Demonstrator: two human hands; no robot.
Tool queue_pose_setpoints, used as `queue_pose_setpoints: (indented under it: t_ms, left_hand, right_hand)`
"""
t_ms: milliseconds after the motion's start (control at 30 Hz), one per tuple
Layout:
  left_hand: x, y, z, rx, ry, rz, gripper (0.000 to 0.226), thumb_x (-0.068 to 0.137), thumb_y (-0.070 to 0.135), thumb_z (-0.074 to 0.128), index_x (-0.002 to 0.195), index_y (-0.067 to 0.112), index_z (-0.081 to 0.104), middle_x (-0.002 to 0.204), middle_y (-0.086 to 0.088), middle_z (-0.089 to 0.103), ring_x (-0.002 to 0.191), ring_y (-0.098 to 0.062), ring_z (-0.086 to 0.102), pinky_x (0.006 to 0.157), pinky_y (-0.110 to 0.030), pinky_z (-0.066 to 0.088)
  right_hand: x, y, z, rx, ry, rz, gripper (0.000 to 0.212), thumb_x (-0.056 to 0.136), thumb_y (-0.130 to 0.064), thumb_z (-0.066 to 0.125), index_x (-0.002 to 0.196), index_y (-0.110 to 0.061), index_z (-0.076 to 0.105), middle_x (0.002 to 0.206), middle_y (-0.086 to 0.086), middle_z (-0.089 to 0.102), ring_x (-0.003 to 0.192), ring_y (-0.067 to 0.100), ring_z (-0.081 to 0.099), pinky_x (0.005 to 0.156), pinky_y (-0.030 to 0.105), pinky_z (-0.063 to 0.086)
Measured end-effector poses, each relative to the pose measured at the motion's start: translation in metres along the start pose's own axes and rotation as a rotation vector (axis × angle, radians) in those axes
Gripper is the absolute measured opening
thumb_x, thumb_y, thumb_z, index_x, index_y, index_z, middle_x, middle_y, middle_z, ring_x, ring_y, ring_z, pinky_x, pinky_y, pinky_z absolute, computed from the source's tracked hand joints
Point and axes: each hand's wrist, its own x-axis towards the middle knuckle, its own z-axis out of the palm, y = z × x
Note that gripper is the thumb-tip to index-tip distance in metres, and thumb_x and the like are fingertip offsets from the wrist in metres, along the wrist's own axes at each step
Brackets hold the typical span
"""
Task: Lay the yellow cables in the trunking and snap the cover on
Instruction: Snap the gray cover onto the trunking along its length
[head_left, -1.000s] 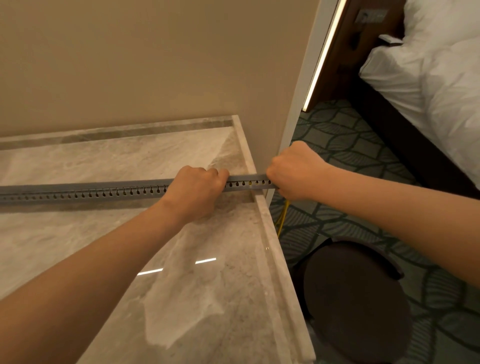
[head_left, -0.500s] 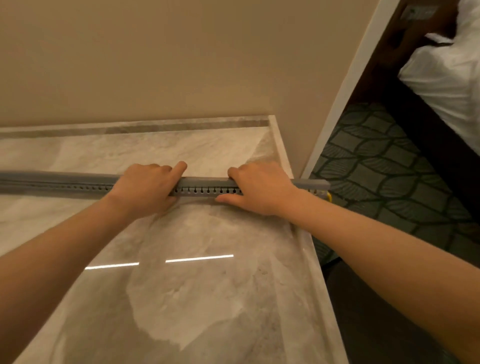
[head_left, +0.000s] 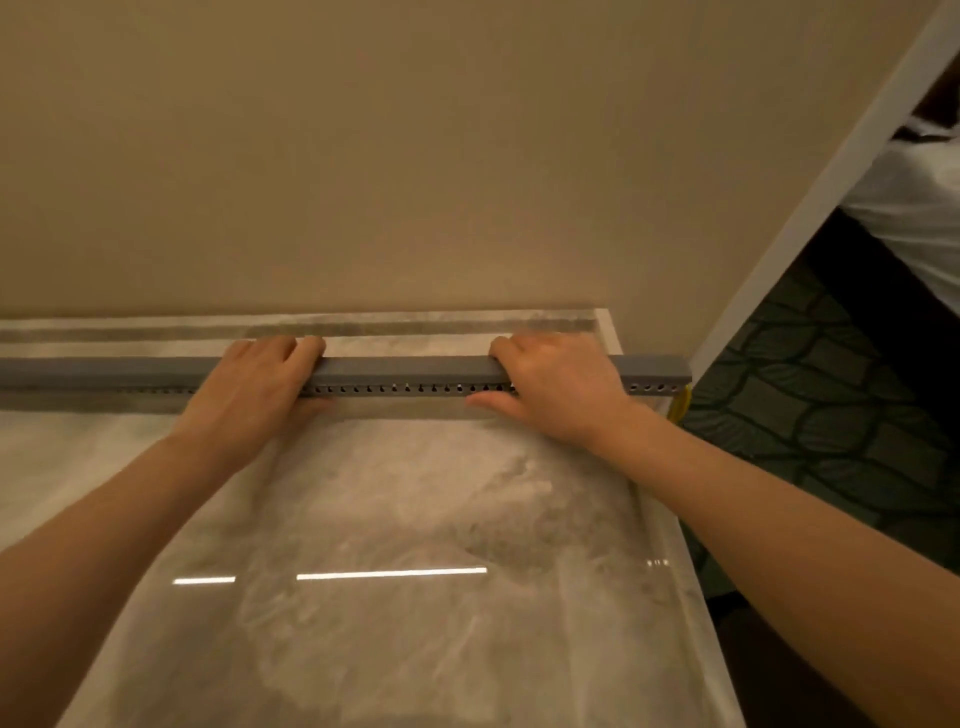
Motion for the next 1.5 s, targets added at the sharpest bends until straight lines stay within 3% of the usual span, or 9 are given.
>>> queue_pose_setpoints:
  t_ms: [100,200,367,500,700,900,1033,1133,1500]
  left_hand:
    - [0.024,-0.011,0.006,-0.016,0.004,-0.003,0.032,0.084,0.032,0.061,0.094,0.004,0.051,0.081,-0.017,0.055,0.072,-0.035,0.052,0.065,-0.039,0.034]
    - [0.04,-0.019,0.013,-0.019,-0.005,-0.033,0.03,0.087,0.035,0.056,0.096,0.007,0.05,0.084,-0.015,0.054,0.074,-0.033,0.052,0.069,-0.041,0.037]
    - [0.06,-0.026,0.025,0.012,0.018,-0.033,0.035,0.083,0.036,0.063,0.087,0.003,0.053,0.082,-0.02,0.055,0.073,-0.037,0.055,0.065,-0.043,0.04]
    - [0.062,-0.024,0.033,0.03,0.088,-0.062,0.048,0.084,0.045,0.037,0.087,0.0,0.054,0.087,-0.023,0.053,0.076,-0.038,0.05,0.063,-0.047,0.043]
    - [0.059,-0.022,0.041,-0.06,0.131,-0.18,0.037,0.076,0.029,0.071,0.091,0.0,0.055,0.087,-0.021,0.052,0.078,-0.036,0.043,0.066,-0.049,0.043]
    - [0.055,-0.006,0.037,-0.122,0.096,-0.328,0.047,0.079,0.034,0.069,0.111,0.004,0.054,0.106,-0.023,0.052,0.098,-0.04,0.045,0.089,-0.052,0.036]
    - [0.04,0.016,0.026,-0.16,0.062,-0.398,0.06,0.08,0.032,0.064,0.131,0.01,0.041,0.138,-0.019,0.036,0.131,-0.037,0.025,0.111,-0.055,0.014]
    - [0.019,0.03,0.016,-0.18,0.039,-0.417,0.062,0.085,0.036,0.058,0.137,0.018,0.03,0.147,-0.01,0.025,0.139,-0.03,0.012,0.114,-0.053,0.005]
    - [-0.133,0.001,-0.054,-0.156,-0.009,-0.569,0.059,0.088,0.039,0.052,0.139,0.024,0.026,0.147,-0.002,0.026,0.139,-0.024,0.015,0.114,-0.049,0.009]
  right_hand:
    - [0.021,0.015,0.007,0.003,0.07,0.013,0.05,0.083,-0.056,0.055,0.09,-0.007,0.06,0.086,0.011,0.068,0.076,0.03,0.064,0.057,0.033,0.041]
    - [0.037,0.024,0.016,0.038,0.155,0.047,0.046,0.076,-0.049,0.069,0.08,-0.004,0.062,0.072,0.015,0.068,0.065,0.031,0.063,0.062,0.036,0.047]
    - [0.057,0.036,0.034,-0.009,0.205,0.062,0.044,0.071,-0.046,0.074,0.075,-0.004,0.064,0.073,0.012,0.065,0.076,0.029,0.06,0.067,0.037,0.044]
    - [0.057,0.039,0.043,0.032,0.269,0.054,0.039,0.068,-0.033,0.079,0.088,-0.001,0.068,0.083,0.015,0.063,0.078,0.032,0.059,0.065,0.038,0.045]
    - [0.052,0.028,0.045,-0.024,0.282,0.093,0.037,0.068,-0.029,0.079,0.098,-0.009,0.068,0.087,0.009,0.064,0.078,0.029,0.058,0.065,0.035,0.043]
    - [0.05,0.012,0.035,0.022,0.189,0.233,0.038,0.065,-0.025,0.08,0.098,-0.01,0.068,0.086,0.009,0.063,0.081,0.029,0.058,0.066,0.035,0.044]
    - [0.046,-0.009,0.028,0.064,0.166,0.31,0.039,0.07,-0.023,0.077,0.105,-0.01,0.066,0.09,0.009,0.065,0.086,0.03,0.058,0.071,0.036,0.044]
    - [0.045,-0.03,0.023,0.116,0.149,0.266,0.039,0.074,-0.025,0.073,0.11,-0.011,0.064,0.097,0.009,0.065,0.093,0.031,0.057,0.075,0.037,0.043]
    - [0.071,-0.172,-0.016,0.332,0.13,-0.062,0.041,0.089,-0.038,0.054,0.125,-0.018,0.054,0.119,0.004,0.058,0.108,0.025,0.05,0.088,0.037,0.037]
